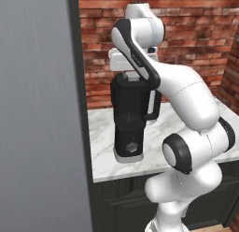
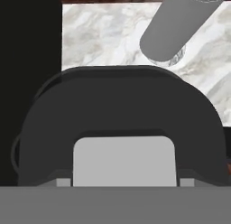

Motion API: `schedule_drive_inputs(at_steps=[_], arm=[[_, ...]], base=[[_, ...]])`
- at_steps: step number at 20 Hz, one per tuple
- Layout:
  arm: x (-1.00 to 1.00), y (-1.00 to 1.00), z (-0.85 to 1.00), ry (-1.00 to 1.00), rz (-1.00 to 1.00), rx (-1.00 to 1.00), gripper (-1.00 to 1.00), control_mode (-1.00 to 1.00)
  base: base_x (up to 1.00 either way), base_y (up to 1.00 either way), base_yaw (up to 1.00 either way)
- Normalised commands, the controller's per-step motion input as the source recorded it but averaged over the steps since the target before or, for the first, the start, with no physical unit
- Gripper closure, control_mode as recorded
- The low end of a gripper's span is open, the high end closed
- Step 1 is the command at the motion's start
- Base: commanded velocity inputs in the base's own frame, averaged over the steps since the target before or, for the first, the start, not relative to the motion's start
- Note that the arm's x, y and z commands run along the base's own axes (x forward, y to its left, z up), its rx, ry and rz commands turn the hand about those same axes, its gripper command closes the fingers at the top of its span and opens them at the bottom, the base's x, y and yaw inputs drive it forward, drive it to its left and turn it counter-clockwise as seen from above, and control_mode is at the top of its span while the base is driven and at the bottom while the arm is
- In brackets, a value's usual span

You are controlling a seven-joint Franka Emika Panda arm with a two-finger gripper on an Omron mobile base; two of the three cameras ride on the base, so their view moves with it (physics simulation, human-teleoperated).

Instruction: Close the lid blender by securely placing the lid on top.

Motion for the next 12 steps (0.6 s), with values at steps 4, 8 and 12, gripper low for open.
schedule_drive_inputs(at_steps=[4,8,12], arm=[[0.22,0.05,-0.02,-0.11,0.0,0.0,1.0,-1.0],[0.26,0.03,-0.07,-0.19,0.0,0.0,1.0,-1.0],[0.26,0.01,-0.06,-0.21,0.0,0.0,1.0,-1.0]], base=[[0.0,0.0,0.0],[0.0,0.0,0.0],[0.0,0.0,0.0]])
